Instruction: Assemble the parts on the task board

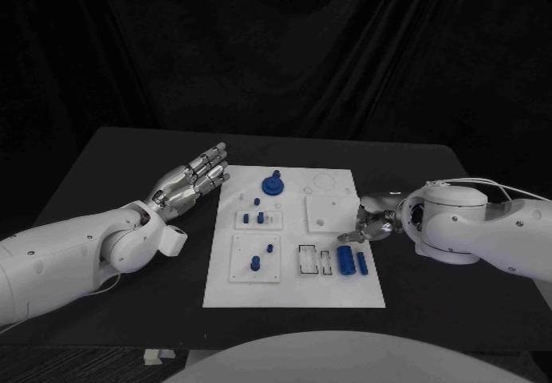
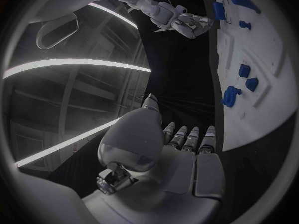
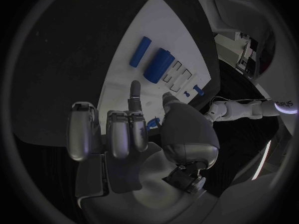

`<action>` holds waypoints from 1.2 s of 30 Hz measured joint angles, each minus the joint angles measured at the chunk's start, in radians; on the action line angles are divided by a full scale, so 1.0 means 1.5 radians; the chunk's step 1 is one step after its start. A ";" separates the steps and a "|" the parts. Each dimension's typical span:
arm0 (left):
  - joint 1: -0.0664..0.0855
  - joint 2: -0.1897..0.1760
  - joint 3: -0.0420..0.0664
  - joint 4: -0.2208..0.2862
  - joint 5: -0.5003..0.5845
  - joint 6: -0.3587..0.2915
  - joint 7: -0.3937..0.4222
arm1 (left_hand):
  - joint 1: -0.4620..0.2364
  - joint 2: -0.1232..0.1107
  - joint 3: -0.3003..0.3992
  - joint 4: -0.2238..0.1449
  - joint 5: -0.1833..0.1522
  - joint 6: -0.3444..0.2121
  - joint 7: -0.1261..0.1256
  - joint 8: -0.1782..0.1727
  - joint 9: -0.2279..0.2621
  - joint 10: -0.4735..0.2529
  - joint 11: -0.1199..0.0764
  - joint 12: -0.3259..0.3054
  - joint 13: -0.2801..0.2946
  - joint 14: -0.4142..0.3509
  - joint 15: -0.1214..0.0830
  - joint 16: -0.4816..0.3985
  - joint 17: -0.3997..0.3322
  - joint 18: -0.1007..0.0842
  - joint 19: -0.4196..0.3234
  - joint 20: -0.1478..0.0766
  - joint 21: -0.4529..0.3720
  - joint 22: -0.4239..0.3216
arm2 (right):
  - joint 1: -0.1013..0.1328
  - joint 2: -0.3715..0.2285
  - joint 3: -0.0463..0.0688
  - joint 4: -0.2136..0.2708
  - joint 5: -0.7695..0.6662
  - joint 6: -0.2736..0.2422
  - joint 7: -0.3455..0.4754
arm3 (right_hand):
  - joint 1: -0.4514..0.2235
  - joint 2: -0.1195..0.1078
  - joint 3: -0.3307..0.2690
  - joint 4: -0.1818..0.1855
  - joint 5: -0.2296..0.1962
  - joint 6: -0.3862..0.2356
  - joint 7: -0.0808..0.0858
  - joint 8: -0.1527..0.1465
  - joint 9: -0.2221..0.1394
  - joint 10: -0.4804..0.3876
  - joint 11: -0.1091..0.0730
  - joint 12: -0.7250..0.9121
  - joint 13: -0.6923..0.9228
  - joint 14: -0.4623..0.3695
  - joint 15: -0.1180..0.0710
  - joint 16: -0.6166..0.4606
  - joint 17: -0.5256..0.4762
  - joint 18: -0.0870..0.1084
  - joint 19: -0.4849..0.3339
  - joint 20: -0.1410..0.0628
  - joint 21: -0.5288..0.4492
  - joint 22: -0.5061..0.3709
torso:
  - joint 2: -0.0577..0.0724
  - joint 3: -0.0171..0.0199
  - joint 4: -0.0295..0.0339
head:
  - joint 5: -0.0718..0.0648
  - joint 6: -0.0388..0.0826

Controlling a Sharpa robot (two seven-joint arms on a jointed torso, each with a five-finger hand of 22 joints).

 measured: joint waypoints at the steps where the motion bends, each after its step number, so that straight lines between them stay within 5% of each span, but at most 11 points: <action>1: 0.000 0.000 0.000 0.000 0.000 0.000 0.000 | 0.000 0.000 0.000 0.000 0.000 0.000 0.000 0.000 0.000 0.000 0.000 0.000 0.000 0.000 0.000 0.000 0.000 0.000 0.000 0.000 0.000 0.000 | -0.001 0.000 0.000 0.001 0.001 0.000 0.000 | 0.003 -0.002 0.000 0.000 -0.003 0.001 0.003 -0.006 -0.005 0.001 0.001 0.000 0.000 -0.001 0.001 0.000 0.000 0.000 0.000 0.000 0.000 0.000 | 0.000 0.0001 0.0000 | 0.000 0.000; 8: 0.000 -0.001 0.000 0.000 0.000 0.001 -0.001 | 0.000 0.000 0.000 0.000 0.002 0.000 0.000 0.000 0.000 0.000 0.005 0.000 0.000 0.000 0.000 0.000 0.000 0.000 0.000 0.000 0.000 0.000 | -0.005 0.001 0.000 0.006 0.004 0.003 -0.001 | 0.021 -0.001 0.003 -0.003 0.002 0.004 0.010 -0.026 -0.027 -0.001 0.003 0.000 0.000 -0.001 0.005 0.000 0.000 0.000 0.002 0.002 0.001 0.000 | 0.000 0.0001 0.0000 | 0.002 0.000; 15: -0.001 0.000 0.000 0.000 0.000 0.002 -0.002 | 0.003 0.003 0.000 0.000 0.002 0.002 0.002 0.000 0.000 0.000 0.005 0.000 0.000 0.000 0.000 0.000 0.000 0.000 0.002 0.002 0.000 0.000 | -0.008 0.005 0.000 0.007 0.006 0.007 -0.002 | 0.033 0.000 0.003 -0.010 0.016 0.033 0.003 -0.029 -0.028 -0.001 0.003 0.000 0.000 -0.001 0.005 0.000 0.000 0.000 0.002 0.002 0.003 0.000 | -0.001 0.0000 0.0000 | 0.003 0.000; 22: -0.002 0.000 0.000 -0.001 0.000 0.003 -0.004 | 0.003 0.003 0.000 0.000 0.002 0.002 0.002 0.000 0.000 -0.001 0.009 0.000 0.000 0.000 0.000 0.000 0.000 0.000 0.002 0.002 0.000 0.000 | -0.015 0.014 0.000 0.006 0.007 0.009 -0.004 | 0.035 -0.002 0.001 -0.012 0.019 0.059 -0.011 -0.013 -0.001 0.000 -0.003 0.000 0.000 -0.001 -0.001 0.000 0.000 0.000 0.002 0.002 0.003 0.000 | -0.001 -0.0001 0.0000 | 0.003 0.000; 28: -0.003 0.000 0.000 -0.002 0.000 0.004 -0.005 | 0.003 0.003 0.000 0.000 0.002 0.005 0.005 0.000 0.000 -0.001 0.009 0.000 0.000 0.000 0.000 0.000 0.000 0.000 0.000 0.005 0.000 0.000 | -0.021 0.029 0.000 -0.003 0.008 0.017 -0.008 | 0.035 -0.002 -0.002 -0.009 0.019 0.065 -0.013 0.008 0.043 0.001 -0.011 0.000 0.000 0.000 -0.007 0.000 0.000 0.000 0.002 -0.005 0.001 0.000 | -0.001 -0.0005 0.0001 | 0.002 0.000; 36: -0.004 0.002 0.000 -0.002 0.000 0.008 -0.007 | 0.003 0.003 0.000 0.000 0.005 0.005 0.010 0.000 0.001 0.002 0.011 0.000 0.000 0.000 0.000 0.000 0.000 0.000 0.000 0.005 0.000 0.000 | -0.034 0.047 0.000 -0.019 0.008 0.037 -0.022 | 0.035 -0.002 -0.005 -0.006 0.016 0.061 -0.016 0.015 0.071 0.001 -0.011 0.000 0.000 -0.002 -0.010 0.000 0.000 0.000 0.002 -0.010 -0.008 0.000 | -0.001 -0.0006 0.0007 | 0.001 0.000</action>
